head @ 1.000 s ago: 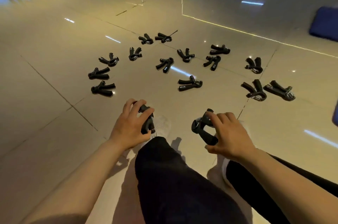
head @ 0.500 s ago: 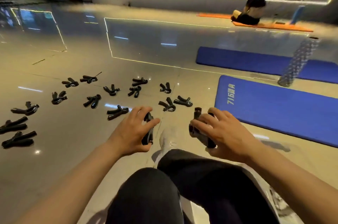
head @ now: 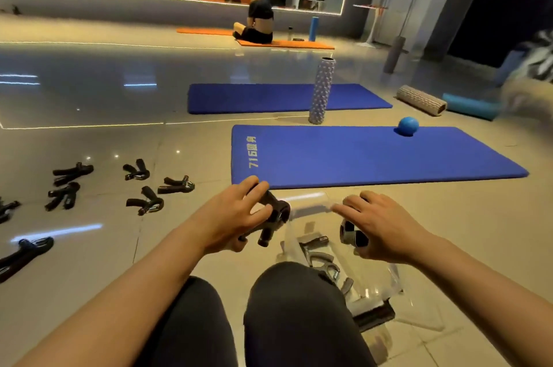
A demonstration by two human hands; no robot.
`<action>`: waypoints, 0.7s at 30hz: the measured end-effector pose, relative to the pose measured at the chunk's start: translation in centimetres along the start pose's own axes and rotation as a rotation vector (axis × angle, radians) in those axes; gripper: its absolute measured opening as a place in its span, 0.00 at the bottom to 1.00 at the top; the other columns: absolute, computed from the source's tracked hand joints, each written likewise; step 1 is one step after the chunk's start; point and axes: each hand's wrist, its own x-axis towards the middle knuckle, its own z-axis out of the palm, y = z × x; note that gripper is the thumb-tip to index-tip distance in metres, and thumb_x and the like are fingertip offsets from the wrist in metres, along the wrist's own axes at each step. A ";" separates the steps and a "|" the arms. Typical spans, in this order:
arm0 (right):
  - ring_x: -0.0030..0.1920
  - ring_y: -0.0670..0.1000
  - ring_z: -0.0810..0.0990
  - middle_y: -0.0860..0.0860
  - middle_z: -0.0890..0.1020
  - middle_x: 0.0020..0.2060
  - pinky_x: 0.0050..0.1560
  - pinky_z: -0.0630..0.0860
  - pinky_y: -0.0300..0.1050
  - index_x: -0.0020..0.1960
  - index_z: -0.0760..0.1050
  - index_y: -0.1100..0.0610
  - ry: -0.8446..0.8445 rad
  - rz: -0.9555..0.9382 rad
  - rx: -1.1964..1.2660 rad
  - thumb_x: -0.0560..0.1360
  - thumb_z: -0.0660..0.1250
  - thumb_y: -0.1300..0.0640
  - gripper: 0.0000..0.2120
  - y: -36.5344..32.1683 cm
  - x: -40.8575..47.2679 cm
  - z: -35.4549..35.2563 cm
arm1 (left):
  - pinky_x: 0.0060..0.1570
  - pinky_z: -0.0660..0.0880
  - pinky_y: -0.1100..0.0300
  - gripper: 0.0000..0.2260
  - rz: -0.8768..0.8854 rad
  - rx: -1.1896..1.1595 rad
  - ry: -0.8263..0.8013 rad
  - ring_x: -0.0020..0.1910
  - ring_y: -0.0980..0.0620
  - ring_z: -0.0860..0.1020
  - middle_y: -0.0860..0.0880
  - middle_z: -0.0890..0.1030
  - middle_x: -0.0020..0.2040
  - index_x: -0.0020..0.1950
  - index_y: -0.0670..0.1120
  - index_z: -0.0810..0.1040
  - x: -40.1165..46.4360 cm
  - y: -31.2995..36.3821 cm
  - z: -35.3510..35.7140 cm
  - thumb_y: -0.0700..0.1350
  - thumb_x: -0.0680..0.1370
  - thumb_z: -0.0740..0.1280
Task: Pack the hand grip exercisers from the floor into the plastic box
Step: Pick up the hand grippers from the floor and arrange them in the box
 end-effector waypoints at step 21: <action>0.64 0.48 0.68 0.44 0.67 0.67 0.58 0.67 0.41 0.72 0.59 0.43 -0.162 0.308 0.535 0.65 0.70 0.37 0.39 7.2 3.6 18.5 | 0.49 0.77 0.44 0.36 0.043 -0.515 0.089 0.63 0.36 0.65 0.38 0.67 0.64 0.62 0.46 0.69 13.5 3.0 17.8 0.52 0.59 0.79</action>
